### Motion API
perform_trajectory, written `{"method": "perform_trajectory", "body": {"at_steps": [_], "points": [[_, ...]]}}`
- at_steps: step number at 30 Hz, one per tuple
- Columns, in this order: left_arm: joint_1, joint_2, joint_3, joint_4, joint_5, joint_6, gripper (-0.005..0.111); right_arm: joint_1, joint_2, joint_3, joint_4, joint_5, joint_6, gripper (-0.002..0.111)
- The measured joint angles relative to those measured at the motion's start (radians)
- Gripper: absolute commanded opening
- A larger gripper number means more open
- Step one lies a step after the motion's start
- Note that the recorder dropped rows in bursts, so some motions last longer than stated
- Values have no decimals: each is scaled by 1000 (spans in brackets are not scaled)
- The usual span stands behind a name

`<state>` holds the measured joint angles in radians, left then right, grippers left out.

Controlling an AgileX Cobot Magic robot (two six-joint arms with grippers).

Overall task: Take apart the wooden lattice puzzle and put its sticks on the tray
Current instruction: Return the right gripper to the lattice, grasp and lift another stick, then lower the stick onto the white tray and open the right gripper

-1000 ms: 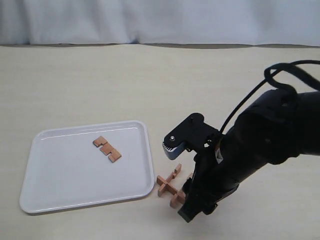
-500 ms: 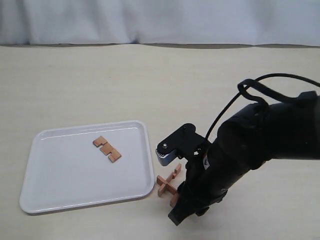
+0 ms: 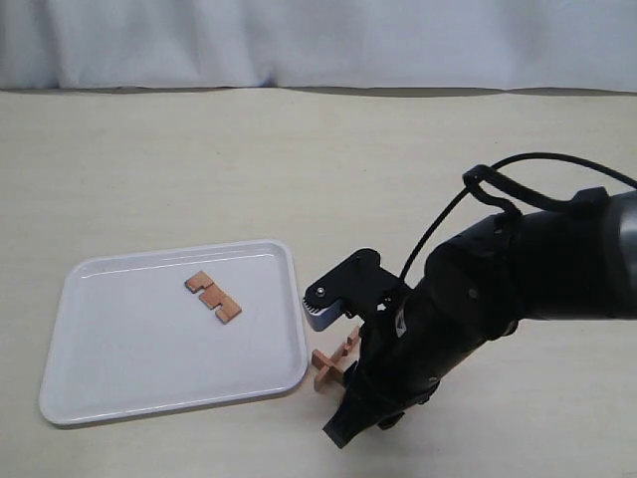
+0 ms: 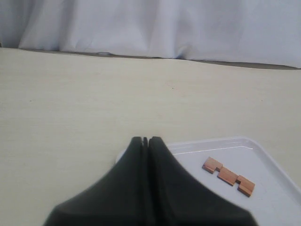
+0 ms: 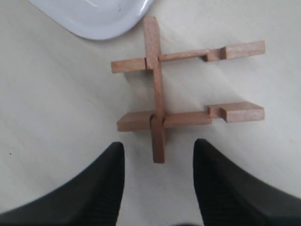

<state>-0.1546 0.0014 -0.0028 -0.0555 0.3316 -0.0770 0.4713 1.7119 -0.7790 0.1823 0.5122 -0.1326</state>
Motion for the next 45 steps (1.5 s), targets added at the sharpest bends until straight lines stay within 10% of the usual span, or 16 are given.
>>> {"method": "perform_trajectory", "body": {"at_steps": [9, 15, 45], "points": [[0, 0, 0, 0, 0, 0, 0, 0, 42, 0, 0, -9, -4, 42], [0, 0, 0, 0, 0, 0, 0, 0, 53, 4, 0, -30, -5, 4], [0, 0, 0, 0, 0, 0, 0, 0, -192, -72, -165, 51, 169, 5]]}}
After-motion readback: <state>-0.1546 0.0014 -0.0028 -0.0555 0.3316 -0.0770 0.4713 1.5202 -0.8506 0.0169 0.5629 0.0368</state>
